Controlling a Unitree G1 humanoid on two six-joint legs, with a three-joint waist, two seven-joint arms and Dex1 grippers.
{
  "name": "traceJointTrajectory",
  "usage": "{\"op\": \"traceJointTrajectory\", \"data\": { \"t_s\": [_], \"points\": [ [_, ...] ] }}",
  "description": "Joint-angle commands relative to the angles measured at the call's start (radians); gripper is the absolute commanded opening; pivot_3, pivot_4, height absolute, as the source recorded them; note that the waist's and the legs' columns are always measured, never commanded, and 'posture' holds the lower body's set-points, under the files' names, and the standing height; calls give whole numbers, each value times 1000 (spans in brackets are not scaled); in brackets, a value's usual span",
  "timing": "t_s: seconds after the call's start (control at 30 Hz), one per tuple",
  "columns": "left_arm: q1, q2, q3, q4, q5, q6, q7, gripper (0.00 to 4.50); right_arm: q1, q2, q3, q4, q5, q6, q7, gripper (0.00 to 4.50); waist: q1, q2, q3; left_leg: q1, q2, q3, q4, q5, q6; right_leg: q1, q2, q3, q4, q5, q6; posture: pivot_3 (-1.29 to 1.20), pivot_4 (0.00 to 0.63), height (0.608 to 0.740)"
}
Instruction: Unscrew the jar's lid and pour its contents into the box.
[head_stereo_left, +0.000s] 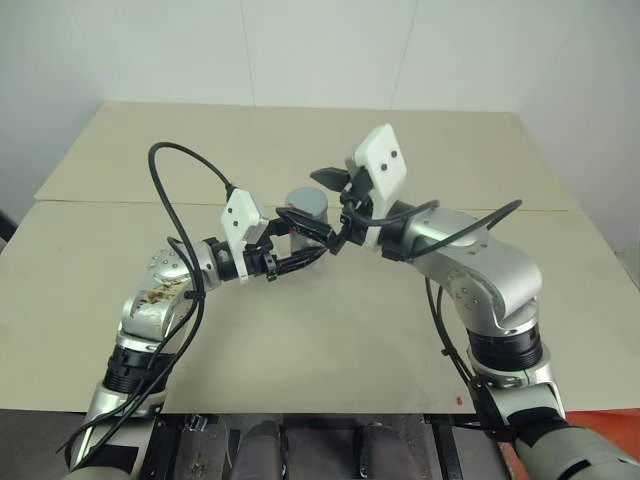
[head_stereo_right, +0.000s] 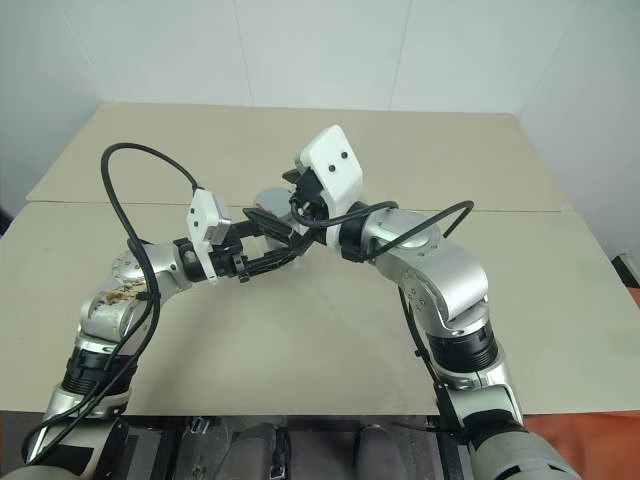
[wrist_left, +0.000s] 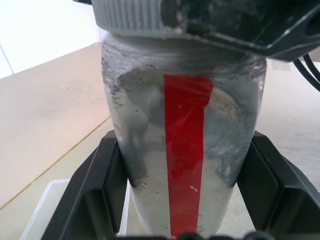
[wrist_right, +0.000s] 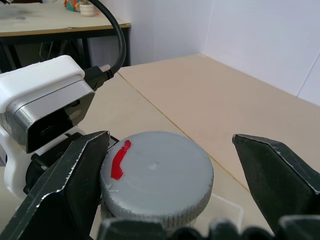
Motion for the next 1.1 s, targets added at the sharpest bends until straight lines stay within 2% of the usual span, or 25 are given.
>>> {"op": "traceJointTrajectory", "data": {
  "t_s": [0.03, 0.13, 0.27, 0.37, 0.47, 0.57, 0.73, 1.1],
  "points": [
    [-5, 12, 3, -42, -7, -10, -9, 2738, -28, -2, -9, -25, -6, -14, 6, 3645, -1, 0, 0, 0, 0, 0, 0, 0, 0, 0, 0, 0, 0, 0, 0, 0, 150, 740],
    [-3, 17, 4, -45, -10, -8, -13, 2738, -28, -6, -7, -22, -7, -15, 13, 2809, -1, 0, 0, 0, 0, 0, 0, 0, 0, 0, 0, 0, 0, 0, 0, 0, 150, 740],
    [-4, 27, 9, -42, -13, -19, -29, 2738, -27, -20, -12, -15, -1, -26, 41, 2809, -1, 0, 0, 0, 0, 0, 0, 0, 0, 0, 0, 0, 0, 0, 0, 0, 150, 740],
    [-8, 31, 31, -22, -45, -71, -97, 2738, -25, -62, -28, -6, 35, -60, 142, 2809, -1, 0, 0, 0, 0, 0, 0, 0, 0, 0, 0, 0, 0, 0, 0, 0, 150, 740],
    [-22, 42, 56, -1, -114, -85, -205, 2738, -20, -101, -70, 19, 126, -89, 290, 2809, 0, 0, 0, 0, 0, 0, 0, 0, 0, 0, 0, 0, -1, 0, 0, 0, 150, 740],
    [-56, 107, 58, -11, -226, 10, -363, 2738, -28, -138, -90, 49, 210, -107, 438, 2809, -3, 0, 0, -1, 0, 0, 0, 0, 0, 0, 0, -1, -1, 0, 0, 0, 150, 740],
    [-130, 102, 46, 3, -301, 41, -468, 2738, -79, -153, -121, 122, 358, -97, 642, 2809, -4, 0, 0, 0, 0, -3, 0, 0, 0, 0, 0, 0, -1, 0, 0, 0, 150, 740],
    [-166, 85, 5, 2, -302, 26, -571, 2738, -110, -193, -58, 198, 348, -152, 869, 2809, -4, 0, 0, 0, 0, -3, 0, 0, 1, 0, 0, 0, 0, 0, 0, 0, 150, 740]
  ]
}}
